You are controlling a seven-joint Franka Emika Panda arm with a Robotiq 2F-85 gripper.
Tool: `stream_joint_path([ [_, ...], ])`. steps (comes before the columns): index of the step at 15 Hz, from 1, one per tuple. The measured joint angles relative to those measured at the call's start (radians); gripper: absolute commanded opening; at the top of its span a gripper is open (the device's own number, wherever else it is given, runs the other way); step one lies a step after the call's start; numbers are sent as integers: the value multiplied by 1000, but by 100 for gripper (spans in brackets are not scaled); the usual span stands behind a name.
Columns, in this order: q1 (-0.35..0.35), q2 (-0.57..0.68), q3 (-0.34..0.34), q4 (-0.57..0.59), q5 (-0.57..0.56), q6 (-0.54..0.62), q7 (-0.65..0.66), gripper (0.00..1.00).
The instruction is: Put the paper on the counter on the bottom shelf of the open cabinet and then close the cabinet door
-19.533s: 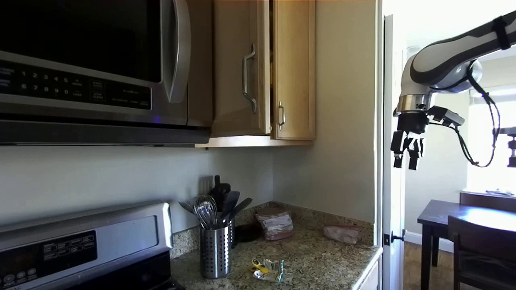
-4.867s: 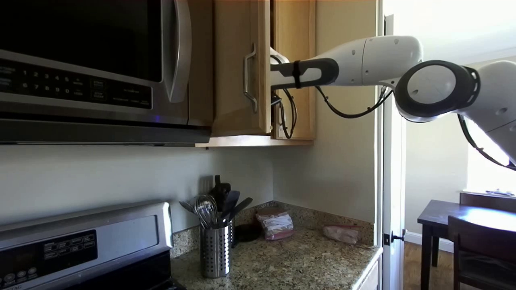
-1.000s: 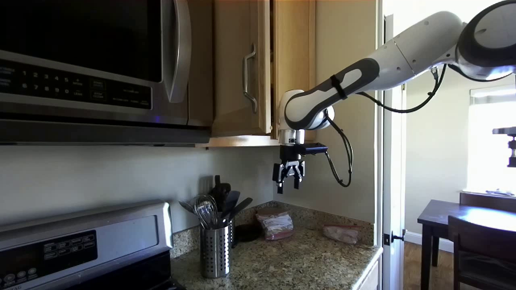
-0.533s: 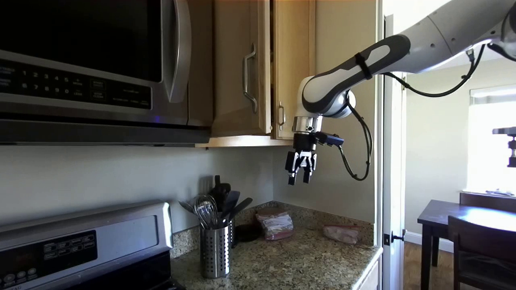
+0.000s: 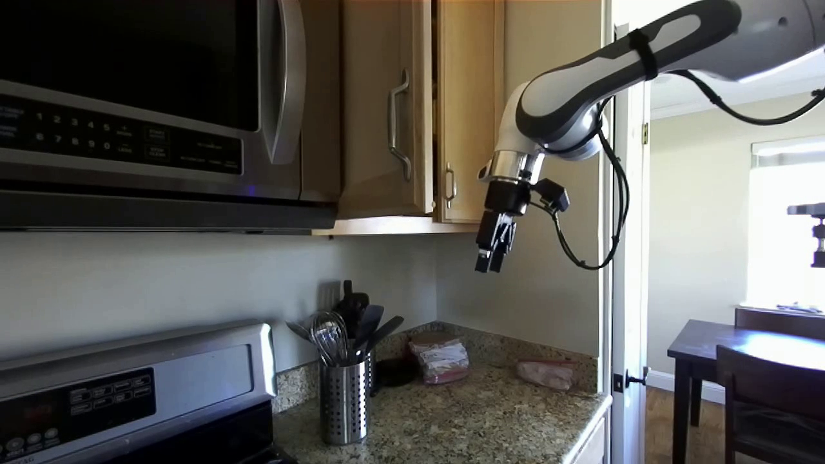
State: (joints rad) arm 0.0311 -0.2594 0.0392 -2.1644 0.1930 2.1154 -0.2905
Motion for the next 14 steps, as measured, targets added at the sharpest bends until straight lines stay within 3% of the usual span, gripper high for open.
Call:
stream_joint_path([
  [4, 49, -89, -1, -28, 29, -12, -57, 100],
  [14, 76, -87, -5, -26, 39, -17, -91, 100],
])
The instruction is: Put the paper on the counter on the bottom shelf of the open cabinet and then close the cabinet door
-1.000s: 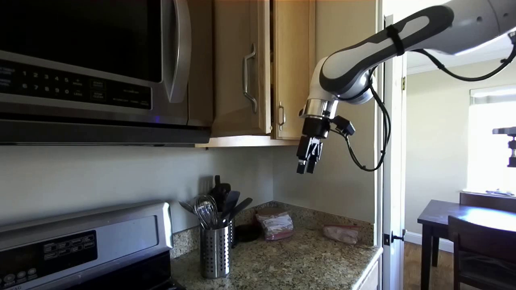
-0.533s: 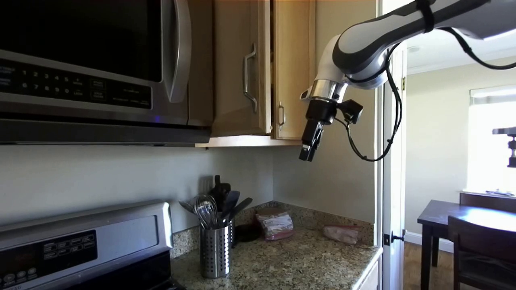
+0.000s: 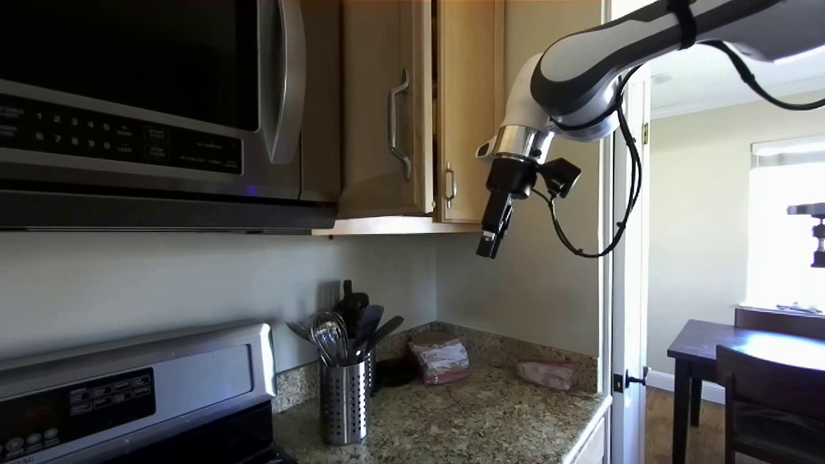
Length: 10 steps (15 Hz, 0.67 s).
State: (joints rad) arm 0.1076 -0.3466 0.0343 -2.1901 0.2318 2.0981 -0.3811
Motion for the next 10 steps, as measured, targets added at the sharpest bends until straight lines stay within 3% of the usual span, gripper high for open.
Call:
stream_joint_path([
  [10, 157, -190, 5, 1, 154, -122, -108, 100],
])
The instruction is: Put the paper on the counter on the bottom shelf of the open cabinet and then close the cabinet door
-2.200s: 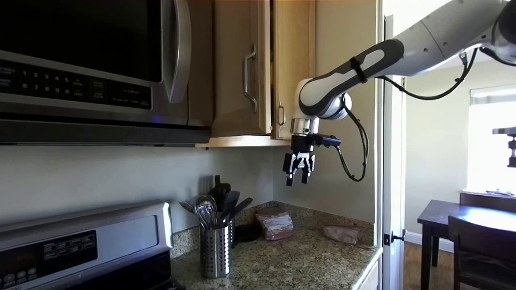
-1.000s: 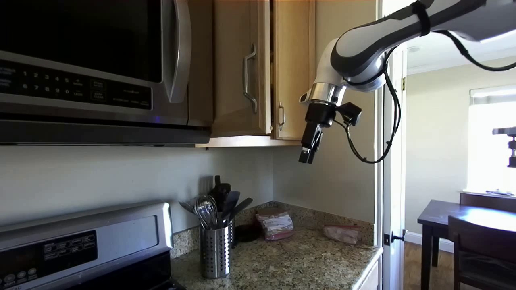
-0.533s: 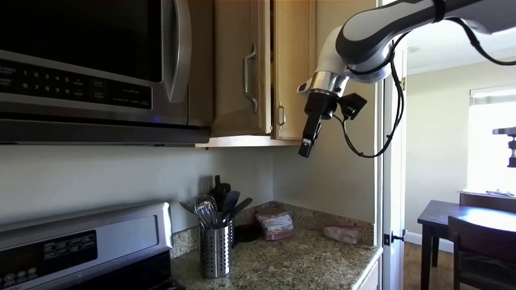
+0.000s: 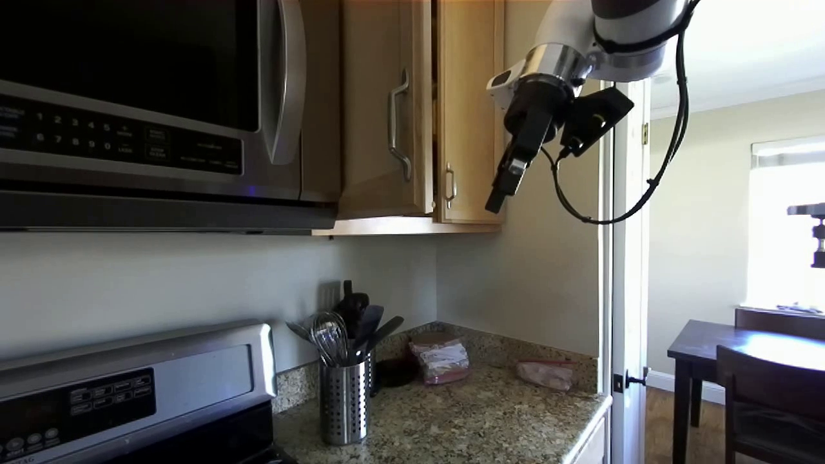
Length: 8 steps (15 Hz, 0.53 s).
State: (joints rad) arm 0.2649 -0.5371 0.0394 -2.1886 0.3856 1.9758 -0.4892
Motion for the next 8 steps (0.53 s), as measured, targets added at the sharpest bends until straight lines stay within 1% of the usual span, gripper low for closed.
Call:
stream_joint_path([
  [2, 24, -16, 12, 3, 13, 1, 0, 100],
  [5, 39, -20, 43, 15, 15, 18, 7, 100],
  [8, 40, -20, 76, 22, 15, 83, 44, 100],
])
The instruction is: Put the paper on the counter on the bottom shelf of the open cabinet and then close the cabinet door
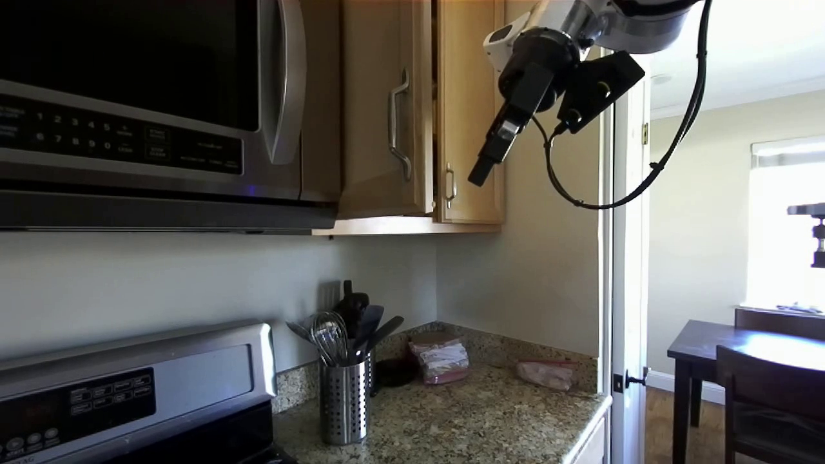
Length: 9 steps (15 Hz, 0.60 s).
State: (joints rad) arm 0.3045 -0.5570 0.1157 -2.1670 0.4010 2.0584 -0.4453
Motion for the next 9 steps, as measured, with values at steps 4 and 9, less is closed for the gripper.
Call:
stream_joint_path([
  [4, 0, 4, 35, 1, -2, 115, 87, 100],
  [9, 0, 24, 49, 26, -3, 138, 141, 100],
])
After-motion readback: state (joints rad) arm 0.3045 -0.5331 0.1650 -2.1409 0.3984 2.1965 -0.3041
